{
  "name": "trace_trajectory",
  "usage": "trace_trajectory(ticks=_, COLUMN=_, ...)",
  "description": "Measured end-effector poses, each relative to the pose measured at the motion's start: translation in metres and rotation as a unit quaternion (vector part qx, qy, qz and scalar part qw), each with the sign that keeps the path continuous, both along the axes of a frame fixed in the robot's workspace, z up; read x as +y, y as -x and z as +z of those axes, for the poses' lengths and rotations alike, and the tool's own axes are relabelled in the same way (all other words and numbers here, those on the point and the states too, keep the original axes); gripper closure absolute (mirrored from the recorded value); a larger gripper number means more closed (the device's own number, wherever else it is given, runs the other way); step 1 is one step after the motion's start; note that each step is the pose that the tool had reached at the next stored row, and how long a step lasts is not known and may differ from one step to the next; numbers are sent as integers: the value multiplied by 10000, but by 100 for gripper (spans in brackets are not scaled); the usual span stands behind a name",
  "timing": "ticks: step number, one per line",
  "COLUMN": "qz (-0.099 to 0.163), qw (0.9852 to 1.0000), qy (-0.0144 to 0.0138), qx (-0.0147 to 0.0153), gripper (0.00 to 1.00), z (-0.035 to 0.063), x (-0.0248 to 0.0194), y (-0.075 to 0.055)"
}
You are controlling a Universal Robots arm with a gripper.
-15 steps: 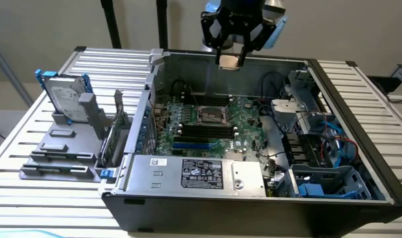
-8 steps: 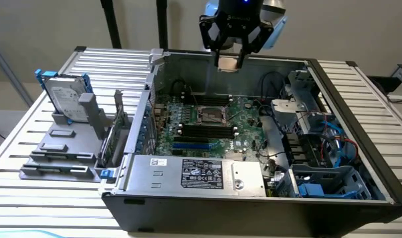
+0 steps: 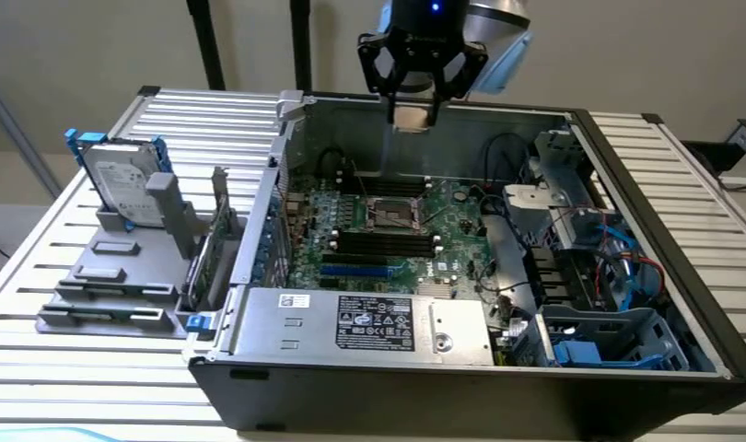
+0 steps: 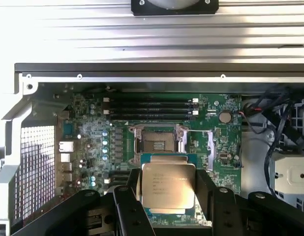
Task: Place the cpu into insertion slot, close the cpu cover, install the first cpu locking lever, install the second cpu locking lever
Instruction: 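Place the cpu into insertion slot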
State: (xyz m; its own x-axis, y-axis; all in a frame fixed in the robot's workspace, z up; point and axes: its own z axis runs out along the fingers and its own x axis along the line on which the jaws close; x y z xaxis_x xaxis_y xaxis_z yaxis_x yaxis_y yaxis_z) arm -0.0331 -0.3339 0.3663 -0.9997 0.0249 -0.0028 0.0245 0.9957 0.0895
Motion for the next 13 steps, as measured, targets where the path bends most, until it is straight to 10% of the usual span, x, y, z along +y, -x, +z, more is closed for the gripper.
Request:
trace_trajectory(ticks=6, qz=-12, qw=10000, qy=82, qx=-2, gripper=45, z=-87, x=78, y=-7)
trace_trajectory(ticks=13, qz=-612, qw=9981, qy=87, qx=4, gripper=45, z=-126, x=78, y=-7)
